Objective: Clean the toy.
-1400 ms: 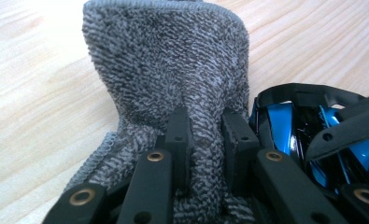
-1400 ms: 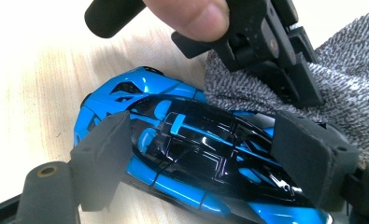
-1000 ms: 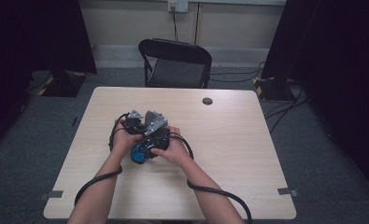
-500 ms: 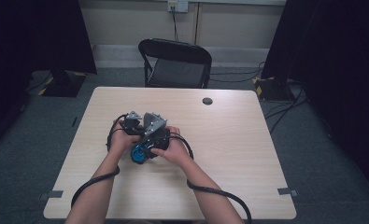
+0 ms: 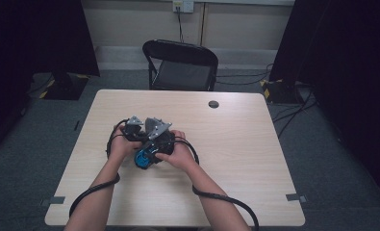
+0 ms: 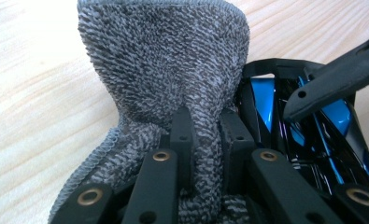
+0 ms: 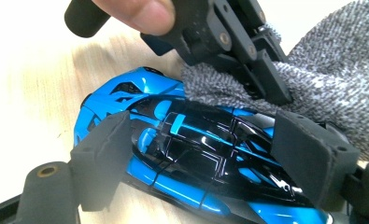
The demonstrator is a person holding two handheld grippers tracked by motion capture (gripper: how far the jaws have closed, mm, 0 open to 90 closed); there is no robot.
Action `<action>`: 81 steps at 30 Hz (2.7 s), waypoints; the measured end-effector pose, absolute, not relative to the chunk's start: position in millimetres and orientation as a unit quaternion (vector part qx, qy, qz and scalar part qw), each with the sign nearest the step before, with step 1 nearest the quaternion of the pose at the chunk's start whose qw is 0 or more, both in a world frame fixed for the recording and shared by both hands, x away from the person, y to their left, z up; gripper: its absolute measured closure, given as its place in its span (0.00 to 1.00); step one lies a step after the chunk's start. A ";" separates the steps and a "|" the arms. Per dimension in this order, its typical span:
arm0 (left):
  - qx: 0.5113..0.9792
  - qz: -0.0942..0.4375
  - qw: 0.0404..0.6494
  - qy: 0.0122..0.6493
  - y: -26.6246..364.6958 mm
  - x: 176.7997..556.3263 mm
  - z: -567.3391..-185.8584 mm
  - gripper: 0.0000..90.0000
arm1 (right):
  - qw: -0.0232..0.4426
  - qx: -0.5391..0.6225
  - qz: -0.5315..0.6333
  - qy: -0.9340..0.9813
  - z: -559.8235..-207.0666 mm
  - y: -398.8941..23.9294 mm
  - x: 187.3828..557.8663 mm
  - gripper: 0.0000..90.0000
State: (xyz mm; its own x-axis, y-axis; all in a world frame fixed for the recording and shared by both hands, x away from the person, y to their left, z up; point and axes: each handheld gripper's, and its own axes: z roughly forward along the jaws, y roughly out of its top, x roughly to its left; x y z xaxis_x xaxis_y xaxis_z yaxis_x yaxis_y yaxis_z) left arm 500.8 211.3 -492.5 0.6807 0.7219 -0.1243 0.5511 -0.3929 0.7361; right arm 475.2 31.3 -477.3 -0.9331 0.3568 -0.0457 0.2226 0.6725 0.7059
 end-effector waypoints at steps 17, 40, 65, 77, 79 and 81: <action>0.828 0.105 0.393 0.386 226.6 486.4 -491.4 0.87 | 0.092 0.160 0.372 0.910 -477.5 31.8 474.0 0.23; 0.815 0.102 0.396 0.410 249.0 462.9 -490.1 0.87 | 0.092 0.157 0.371 0.911 -477.2 34.6 471.3 0.23; 0.797 0.105 0.391 0.448 271.2 423.0 -487.4 0.87 | 0.093 0.155 0.368 0.912 -476.7 38.6 467.5 0.23; 0.795 0.100 0.389 0.454 277.8 404.3 -486.3 0.87 | 0.093 0.155 0.367 0.912 -476.6 38.8 467.3 0.23; 0.798 0.097 0.387 0.451 278.5 401.5 -485.4 0.87 | 0.093 0.156 0.367 0.912 -476.6 38.7 467.1 0.23; 0.801 0.091 0.383 0.451 279.9 398.6 -484.4 0.87 | 0.093 0.156 0.367 0.912 -476.7 38.7 466.9 0.23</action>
State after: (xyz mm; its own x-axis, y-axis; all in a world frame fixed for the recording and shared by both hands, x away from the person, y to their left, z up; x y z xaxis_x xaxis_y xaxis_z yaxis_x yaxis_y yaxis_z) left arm 398.6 279.9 -484.4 0.5769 0.7922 -0.1991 0.6523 -0.3000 0.6961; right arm 466.9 38.7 -476.7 -0.9341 0.3528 -0.0554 0.2158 0.6813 0.6994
